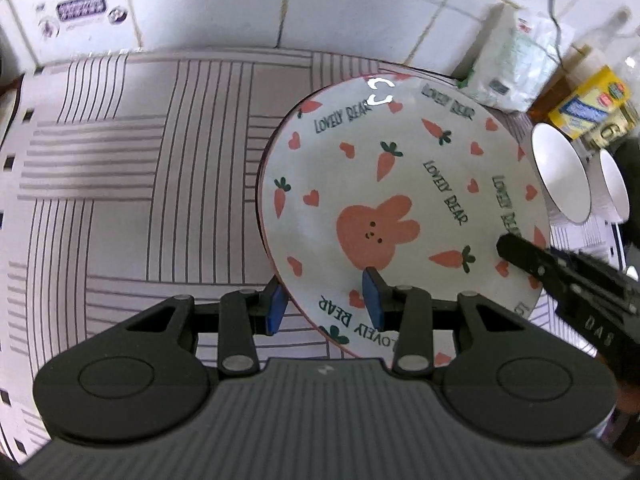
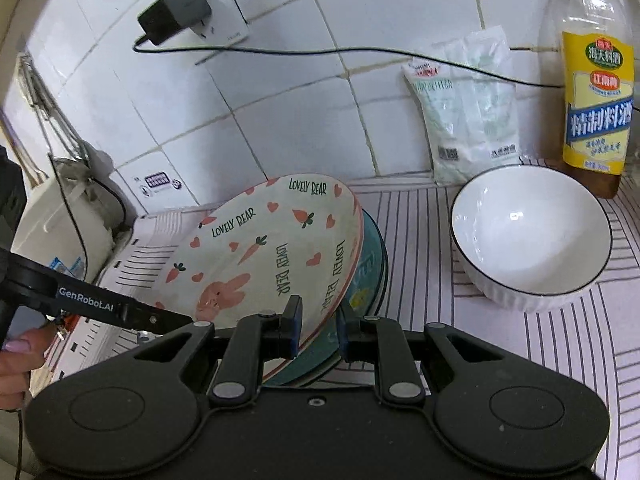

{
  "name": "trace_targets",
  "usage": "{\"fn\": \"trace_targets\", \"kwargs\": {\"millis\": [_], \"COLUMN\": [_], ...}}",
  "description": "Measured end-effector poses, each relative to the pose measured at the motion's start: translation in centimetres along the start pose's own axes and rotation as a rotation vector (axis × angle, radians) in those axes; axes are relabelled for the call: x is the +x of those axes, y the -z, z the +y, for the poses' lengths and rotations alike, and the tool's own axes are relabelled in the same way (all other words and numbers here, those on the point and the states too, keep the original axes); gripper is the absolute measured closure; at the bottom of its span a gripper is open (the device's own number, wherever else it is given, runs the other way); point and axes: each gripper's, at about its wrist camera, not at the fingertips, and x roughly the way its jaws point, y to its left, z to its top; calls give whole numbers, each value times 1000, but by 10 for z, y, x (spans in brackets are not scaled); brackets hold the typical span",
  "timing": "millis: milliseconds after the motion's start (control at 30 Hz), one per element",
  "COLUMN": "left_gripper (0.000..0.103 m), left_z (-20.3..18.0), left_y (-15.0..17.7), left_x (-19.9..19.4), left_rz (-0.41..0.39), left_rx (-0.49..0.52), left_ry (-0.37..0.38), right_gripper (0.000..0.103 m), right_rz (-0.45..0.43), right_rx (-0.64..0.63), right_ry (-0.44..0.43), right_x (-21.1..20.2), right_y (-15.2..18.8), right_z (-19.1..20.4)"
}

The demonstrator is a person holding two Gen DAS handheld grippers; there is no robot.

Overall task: Organize plates and bowls
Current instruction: 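Lift the bunny plate with both grippers and carry it over the plate stack, then lower the bunny plate onto the plate stack and open both grippers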

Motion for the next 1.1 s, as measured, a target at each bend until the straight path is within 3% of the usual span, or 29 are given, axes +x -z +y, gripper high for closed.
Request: {"fn": "trace_targets", "kwargs": {"millis": [367,600,1100], "left_gripper": [64,64,65], "left_z": [-1,-7,-27], "left_y": [-5,-10,-14], "left_x": [9,10,15], "left_rz": [37,63,102], "left_rx": [-27,-9,81], "left_ry": [-32,-66,-143], "right_gripper": [81,81,67], "right_rz": [99,119,193], "right_rx": [-61,-62,-155], "right_ry": [78,126,382], "right_x": [9,13,30], "right_y": [-10,-15,-14], "right_z": [15,21,58]}}
